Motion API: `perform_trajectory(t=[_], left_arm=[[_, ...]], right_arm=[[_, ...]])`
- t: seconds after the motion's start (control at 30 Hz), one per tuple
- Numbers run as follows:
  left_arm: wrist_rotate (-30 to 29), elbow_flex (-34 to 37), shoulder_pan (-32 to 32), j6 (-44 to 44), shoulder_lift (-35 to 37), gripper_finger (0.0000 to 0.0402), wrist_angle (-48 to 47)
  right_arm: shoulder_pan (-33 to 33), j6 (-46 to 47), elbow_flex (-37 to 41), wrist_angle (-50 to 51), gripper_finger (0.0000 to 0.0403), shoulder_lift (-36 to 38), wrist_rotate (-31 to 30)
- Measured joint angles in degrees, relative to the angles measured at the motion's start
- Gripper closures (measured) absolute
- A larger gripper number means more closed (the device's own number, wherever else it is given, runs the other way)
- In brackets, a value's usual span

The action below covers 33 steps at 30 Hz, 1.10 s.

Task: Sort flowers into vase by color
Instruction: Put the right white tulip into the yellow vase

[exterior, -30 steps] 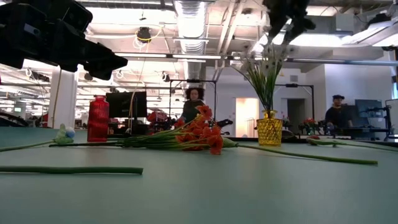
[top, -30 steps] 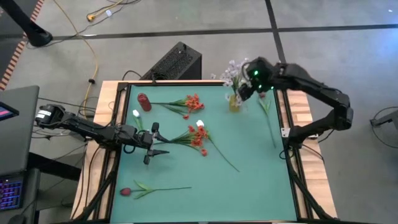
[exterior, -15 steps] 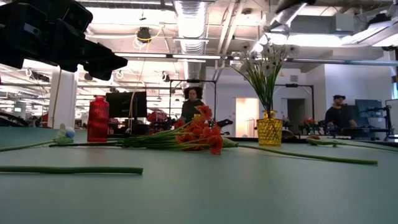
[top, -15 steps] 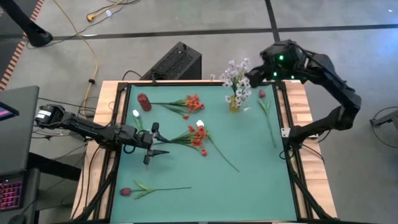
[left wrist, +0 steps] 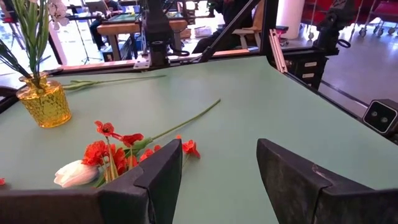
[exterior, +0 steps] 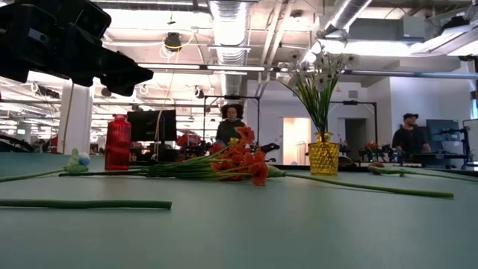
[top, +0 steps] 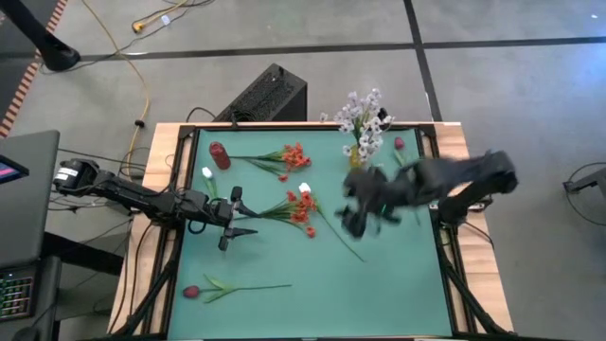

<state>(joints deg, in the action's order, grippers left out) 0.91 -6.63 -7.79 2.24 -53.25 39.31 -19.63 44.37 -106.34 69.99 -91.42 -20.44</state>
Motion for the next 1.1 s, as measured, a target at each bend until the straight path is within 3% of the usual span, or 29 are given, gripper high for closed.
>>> perform_trajectory(t=[0.2,0.37,0.63,1.1], left_arm=[[-0.02,0.00,0.00,-0.15,0.00,0.0205,0.00],[-0.01,0.00,0.00,-0.15,0.00,0.0206,-0.02],[-0.01,0.00,0.00,-1.14,0.00,0.0206,-0.13],[0.26,0.00,-0.02,-7.22,0.00,0.0206,-5.14]], right_arm=[[-9.44,15.60,2.42,7.44,0.0101,-12.30,-7.43],[-11.46,25.08,6.70,6.85,0.0101,-18.59,-6.88],[-6.78,17.34,17.37,-8.73,0.0101,-20.47,-9.44],[-0.46,10.87,42.45,-40.31,0.0101,-13.48,-15.37]])
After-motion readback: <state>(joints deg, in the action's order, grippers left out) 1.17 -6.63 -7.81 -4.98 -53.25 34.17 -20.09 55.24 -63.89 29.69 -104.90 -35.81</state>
